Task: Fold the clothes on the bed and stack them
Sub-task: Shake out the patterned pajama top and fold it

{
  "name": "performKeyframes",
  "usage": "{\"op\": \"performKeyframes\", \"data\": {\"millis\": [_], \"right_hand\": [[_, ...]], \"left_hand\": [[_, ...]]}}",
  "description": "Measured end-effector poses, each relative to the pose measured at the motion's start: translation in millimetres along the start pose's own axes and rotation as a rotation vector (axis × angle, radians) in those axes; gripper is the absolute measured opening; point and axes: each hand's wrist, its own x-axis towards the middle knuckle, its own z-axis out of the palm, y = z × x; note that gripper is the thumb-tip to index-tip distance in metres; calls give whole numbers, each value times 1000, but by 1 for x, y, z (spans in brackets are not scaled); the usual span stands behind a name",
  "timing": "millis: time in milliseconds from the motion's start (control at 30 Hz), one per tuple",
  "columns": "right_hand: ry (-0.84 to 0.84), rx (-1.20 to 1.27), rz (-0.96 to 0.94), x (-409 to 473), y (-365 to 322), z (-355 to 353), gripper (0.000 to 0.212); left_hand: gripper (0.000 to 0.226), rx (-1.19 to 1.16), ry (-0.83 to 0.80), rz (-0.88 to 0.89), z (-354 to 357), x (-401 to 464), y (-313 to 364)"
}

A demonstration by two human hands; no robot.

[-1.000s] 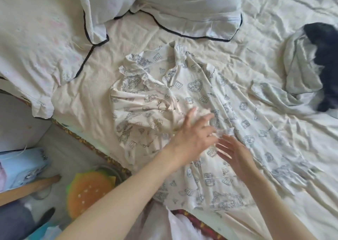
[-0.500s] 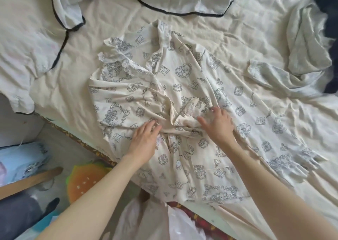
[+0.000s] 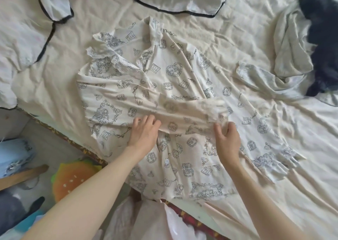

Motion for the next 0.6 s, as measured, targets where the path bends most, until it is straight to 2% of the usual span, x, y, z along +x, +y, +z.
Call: {"op": "performKeyframes", "data": {"millis": [67,133,267,367,433,467,600], "right_hand": [[34,-56,19,-12,16,-8,29],[-2,-113,75,-22,33,-11,22],[-126,-188,274,-30,50,-11,23],[-17,-340,238,-27,43,-10,36],[36,-409,113,-22,27,-7,37],[11,-433,56,-19,15,-3,35],[-208,-498,-182,-4,-39,30,33]], "left_hand": [[11,-74,86,37,-3,-12,4],[16,-149,135,35,0,-28,6],[23,-219,-20,7,14,-54,6],[29,-363,-96,-53,23,-61,-2],[27,-525,-16,-173,21,-61,-11],[26,-618,35,-268,18,-61,-16],[16,-957,170,-745,4,-60,-47]]}}
